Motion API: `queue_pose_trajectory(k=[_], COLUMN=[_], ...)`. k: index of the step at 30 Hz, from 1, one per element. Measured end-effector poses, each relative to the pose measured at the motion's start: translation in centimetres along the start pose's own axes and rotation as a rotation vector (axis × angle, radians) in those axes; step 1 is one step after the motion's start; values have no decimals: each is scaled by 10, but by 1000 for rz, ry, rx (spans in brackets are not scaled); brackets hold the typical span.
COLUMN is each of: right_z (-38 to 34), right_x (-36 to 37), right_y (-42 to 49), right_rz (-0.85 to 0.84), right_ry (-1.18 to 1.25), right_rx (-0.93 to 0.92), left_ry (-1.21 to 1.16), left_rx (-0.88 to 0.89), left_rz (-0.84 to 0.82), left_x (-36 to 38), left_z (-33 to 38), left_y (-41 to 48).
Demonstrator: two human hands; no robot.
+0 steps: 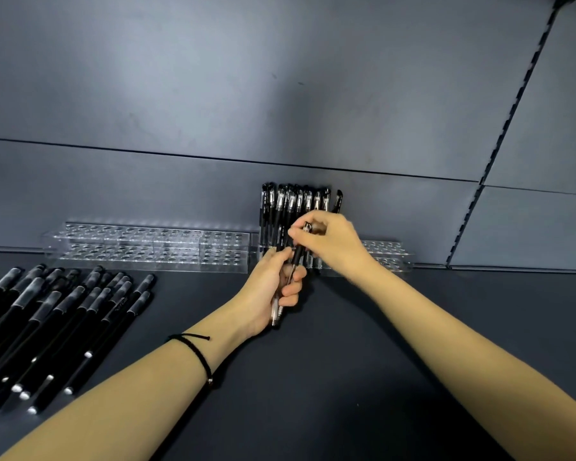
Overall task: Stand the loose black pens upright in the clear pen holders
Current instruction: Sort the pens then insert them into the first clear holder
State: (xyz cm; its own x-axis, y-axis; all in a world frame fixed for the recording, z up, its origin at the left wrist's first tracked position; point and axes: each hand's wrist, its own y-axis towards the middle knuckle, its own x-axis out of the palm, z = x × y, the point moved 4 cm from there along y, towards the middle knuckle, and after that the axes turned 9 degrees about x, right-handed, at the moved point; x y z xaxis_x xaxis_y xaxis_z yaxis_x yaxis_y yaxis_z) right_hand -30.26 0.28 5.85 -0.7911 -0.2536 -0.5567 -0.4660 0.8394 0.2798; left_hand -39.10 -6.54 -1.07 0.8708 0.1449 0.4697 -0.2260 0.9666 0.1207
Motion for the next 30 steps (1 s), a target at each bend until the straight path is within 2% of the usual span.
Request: queue_pose_trajectory(k=[4,6,8,11,14,17,22,28,30], right_z=[5,2,1,2,10,15,13,29,35], right_x=[-2,-15,-40,-77,-91,-88,-80,-52,-48], right_y=[-4,0,9,21,27,31,36,41,41], right_rz=[-78,26,235,518,599,610,594,438,436], right_ry=[415,558,613,483,378,323,283,-49,-102], right_rx=[151,164,79,-54,-87,-120,-178,-193,-181], left_ry=[1,23,33,55,82,99,-46,-65,-67], left_rx=[44,47,44,19,-4,-24,-82,-61,-59], left_rz=[42,85,133,171,148,144,121,120,113], left_x=[-3,-5,-8,-11,-9,-8,-10,-9,-9], left_z=[0,0,-1,-3,-3,-3,-6,-5,-5], left_y=[0,1,2,4,3,3,6,5,4])
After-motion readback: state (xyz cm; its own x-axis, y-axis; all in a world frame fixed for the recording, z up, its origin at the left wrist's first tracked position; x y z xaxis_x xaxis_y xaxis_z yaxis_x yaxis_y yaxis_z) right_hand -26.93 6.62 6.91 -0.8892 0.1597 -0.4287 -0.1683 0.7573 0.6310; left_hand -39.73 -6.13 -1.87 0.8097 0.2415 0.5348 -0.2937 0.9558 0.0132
